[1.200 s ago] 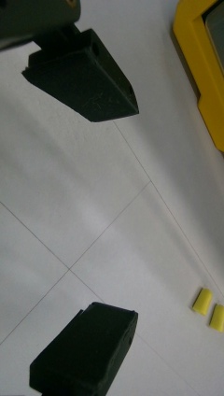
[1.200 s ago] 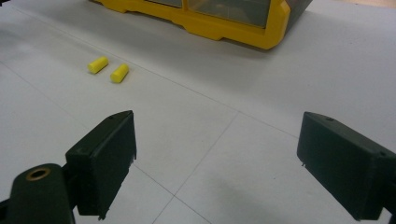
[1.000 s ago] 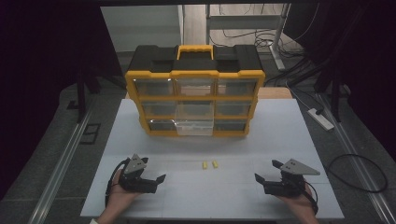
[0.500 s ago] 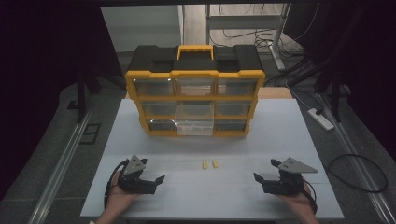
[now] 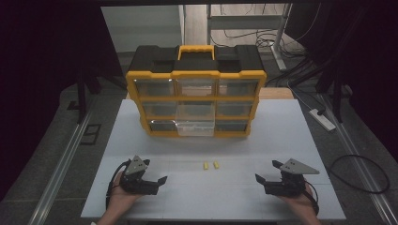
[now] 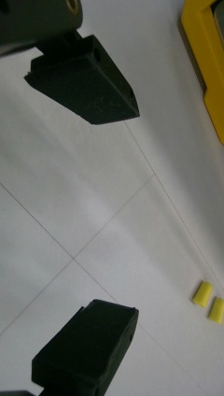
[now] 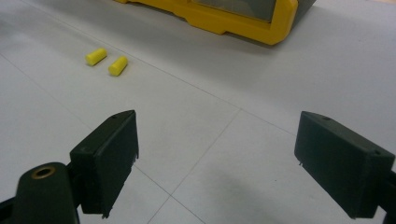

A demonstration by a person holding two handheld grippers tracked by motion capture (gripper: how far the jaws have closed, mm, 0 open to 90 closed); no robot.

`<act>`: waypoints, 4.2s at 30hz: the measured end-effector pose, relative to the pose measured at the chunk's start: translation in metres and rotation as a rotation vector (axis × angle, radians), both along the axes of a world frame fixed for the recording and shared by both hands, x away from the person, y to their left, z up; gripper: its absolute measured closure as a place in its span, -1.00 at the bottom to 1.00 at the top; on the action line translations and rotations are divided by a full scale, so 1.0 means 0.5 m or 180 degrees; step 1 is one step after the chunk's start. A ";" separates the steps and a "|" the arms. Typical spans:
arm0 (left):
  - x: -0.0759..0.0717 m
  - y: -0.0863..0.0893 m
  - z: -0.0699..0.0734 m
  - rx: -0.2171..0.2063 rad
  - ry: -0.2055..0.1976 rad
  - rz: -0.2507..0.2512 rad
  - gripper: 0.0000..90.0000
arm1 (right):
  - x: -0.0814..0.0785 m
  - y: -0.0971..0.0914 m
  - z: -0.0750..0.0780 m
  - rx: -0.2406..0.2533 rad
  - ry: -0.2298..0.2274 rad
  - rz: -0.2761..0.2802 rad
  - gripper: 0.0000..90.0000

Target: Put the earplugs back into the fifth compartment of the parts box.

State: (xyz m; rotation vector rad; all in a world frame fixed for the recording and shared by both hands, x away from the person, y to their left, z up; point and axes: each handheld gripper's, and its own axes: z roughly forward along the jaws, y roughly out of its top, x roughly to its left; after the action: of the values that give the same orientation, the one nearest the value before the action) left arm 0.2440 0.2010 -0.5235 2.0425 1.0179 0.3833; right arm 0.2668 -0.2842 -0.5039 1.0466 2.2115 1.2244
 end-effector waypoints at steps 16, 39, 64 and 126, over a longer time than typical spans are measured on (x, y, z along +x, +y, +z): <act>0.026 -0.073 0.044 0.0058 -0.0055 -0.0390 -0.83 | 0.002 0.002 -0.002 -0.0030 0.0000 -0.0011 -0.67; 0.097 -0.184 0.058 0.0202 0.0070 -0.0734 -0.79 | 0.000 0.001 -0.001 -0.0030 -0.0011 0.0004 -0.67; 0.173 -0.285 0.011 0.0515 0.0448 -0.1008 -0.61 | 0.001 0.003 -0.005 -0.0075 0.0001 0.0006 -0.67; 0.125 -0.232 0.074 0.0239 0.0006 -0.1086 0.71 | -0.001 0.003 -0.002 -0.0080 -0.0028 0.0020 -0.67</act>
State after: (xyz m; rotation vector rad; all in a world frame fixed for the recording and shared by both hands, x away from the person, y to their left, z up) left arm 0.3066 0.0850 -0.4866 2.2338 0.6456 0.2423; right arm 0.2665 -0.2828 -0.5051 1.0234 2.2192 1.1984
